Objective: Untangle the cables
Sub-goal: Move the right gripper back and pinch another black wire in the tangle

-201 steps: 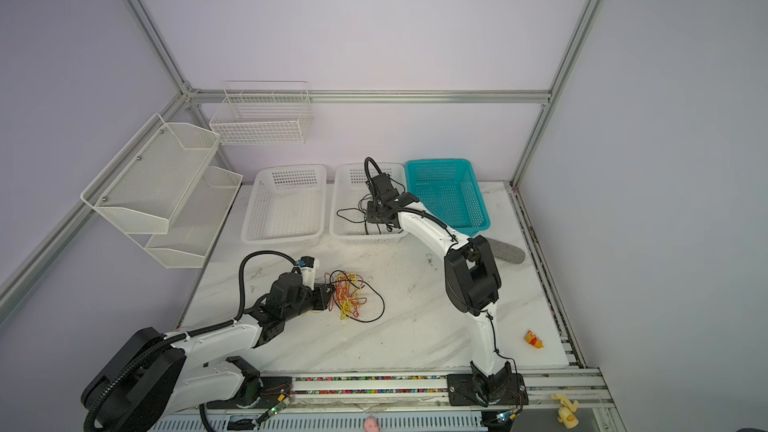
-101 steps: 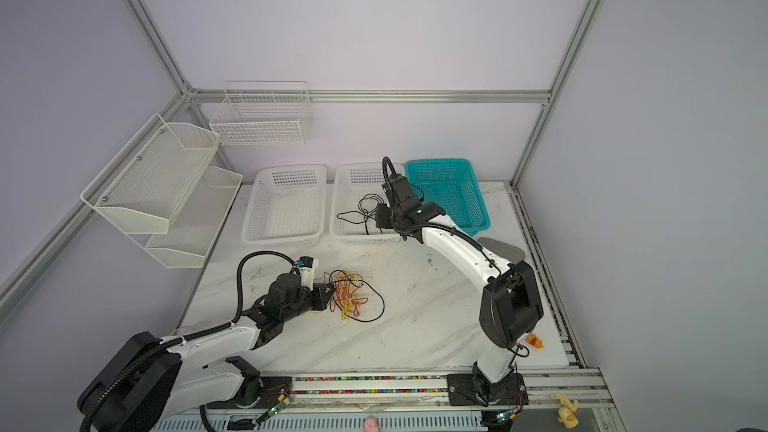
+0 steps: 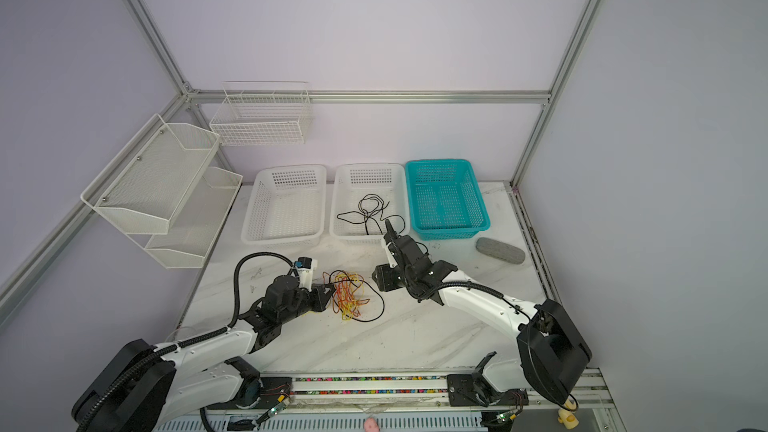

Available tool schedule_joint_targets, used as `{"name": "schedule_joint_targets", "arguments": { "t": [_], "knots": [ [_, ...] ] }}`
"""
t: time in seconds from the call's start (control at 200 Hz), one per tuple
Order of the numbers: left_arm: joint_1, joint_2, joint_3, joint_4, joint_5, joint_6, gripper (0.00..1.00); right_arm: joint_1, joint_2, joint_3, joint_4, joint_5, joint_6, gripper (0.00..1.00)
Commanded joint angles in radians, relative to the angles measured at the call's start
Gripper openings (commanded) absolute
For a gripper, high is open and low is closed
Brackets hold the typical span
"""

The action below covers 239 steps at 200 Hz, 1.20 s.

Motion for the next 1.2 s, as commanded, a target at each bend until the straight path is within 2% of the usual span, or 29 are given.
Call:
{"name": "schedule_joint_targets", "arguments": {
  "t": [0.0, 0.345, 0.695, 0.945, 1.07, 1.19],
  "knots": [
    [0.005, -0.027, -0.036, 0.061, 0.020, 0.014, 0.00, 0.037, 0.053, -0.007, 0.095, 0.046, -0.009, 0.55],
    [0.004, -0.027, -0.041, 0.064, 0.015, 0.015, 0.00, 0.051, 0.152, -0.055, 0.153, 0.098, -0.045, 0.55],
    [0.004, -0.025, -0.042, 0.068, 0.014, 0.015, 0.00, 0.060, 0.172, -0.110, 0.265, 0.020, -0.051, 0.55],
    [0.004, -0.029, -0.044, 0.073, 0.018, 0.016, 0.00, 0.060, 0.237, -0.104, 0.314, 0.022, -0.063, 0.52],
    [0.004, -0.036, -0.047, 0.072, 0.021, 0.015, 0.00, 0.061, 0.253, -0.095, 0.317, 0.028, -0.068, 0.45],
    [0.004, -0.043, -0.050, 0.072, 0.018, 0.014, 0.00, 0.062, 0.234, -0.099, 0.320, 0.048, -0.071, 0.28]
  ]
}}
